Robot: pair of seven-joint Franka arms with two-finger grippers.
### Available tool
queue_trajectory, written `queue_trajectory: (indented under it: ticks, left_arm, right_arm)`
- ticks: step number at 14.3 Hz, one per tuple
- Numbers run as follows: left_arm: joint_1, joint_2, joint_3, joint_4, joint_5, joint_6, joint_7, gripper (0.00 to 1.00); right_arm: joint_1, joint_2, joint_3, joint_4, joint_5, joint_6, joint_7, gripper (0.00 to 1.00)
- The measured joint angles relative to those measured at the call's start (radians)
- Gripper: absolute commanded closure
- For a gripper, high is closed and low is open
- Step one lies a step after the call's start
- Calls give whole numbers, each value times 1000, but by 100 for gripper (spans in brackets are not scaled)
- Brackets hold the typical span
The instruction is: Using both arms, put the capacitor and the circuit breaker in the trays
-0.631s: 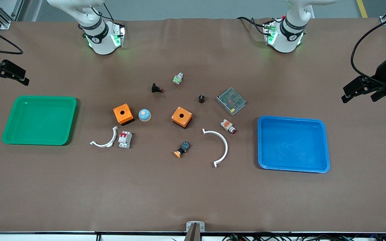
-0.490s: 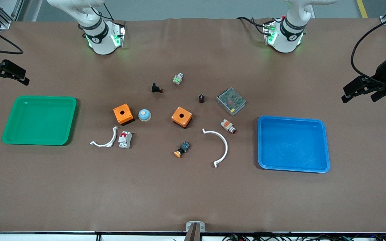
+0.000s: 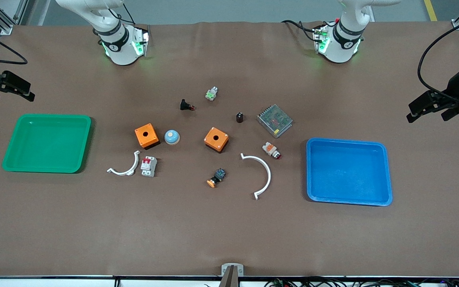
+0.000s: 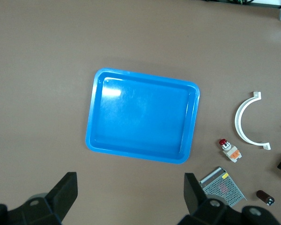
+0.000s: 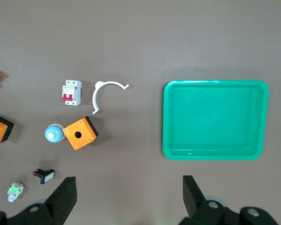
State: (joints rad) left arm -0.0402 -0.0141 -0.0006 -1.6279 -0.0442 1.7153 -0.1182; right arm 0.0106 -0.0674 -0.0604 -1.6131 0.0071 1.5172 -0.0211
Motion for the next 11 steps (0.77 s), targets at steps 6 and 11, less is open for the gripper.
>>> queue_trajectory:
  ticks: [6, 11]
  left_arm:
    - [-28, 28, -81, -10, -51, -64, -70, 0]
    - [-65, 141, -278, -11, -83, -35, -327, 0]
  right_arm:
    - [-2, 94, -1, 7, -8, 41, -1, 0]
    - [0, 258, 4, 8, -14, 94, -1, 0]
